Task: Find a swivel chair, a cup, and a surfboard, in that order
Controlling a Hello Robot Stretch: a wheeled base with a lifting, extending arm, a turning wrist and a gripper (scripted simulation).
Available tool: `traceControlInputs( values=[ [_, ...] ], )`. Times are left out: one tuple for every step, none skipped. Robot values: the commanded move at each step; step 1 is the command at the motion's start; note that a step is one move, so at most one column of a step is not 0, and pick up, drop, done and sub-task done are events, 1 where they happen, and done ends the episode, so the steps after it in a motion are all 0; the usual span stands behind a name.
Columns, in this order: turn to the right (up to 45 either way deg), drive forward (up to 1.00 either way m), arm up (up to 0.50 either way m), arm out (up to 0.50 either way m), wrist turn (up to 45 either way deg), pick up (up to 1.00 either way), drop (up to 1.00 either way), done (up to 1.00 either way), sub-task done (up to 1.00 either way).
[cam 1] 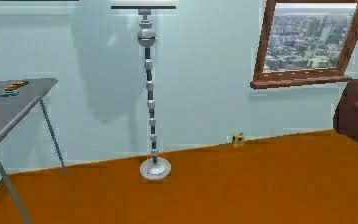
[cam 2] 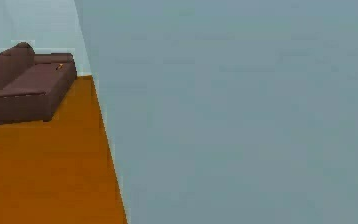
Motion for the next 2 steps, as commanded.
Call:
traceControlInputs(
  values=[
    [12.0,0.00,0.00,0.00,0.0,0.00,0.00,0.00,0.00],
    [0.0,0.15,0.00,0.00,0.0,0.00,0.00,0.00,0.00]
  ],
)
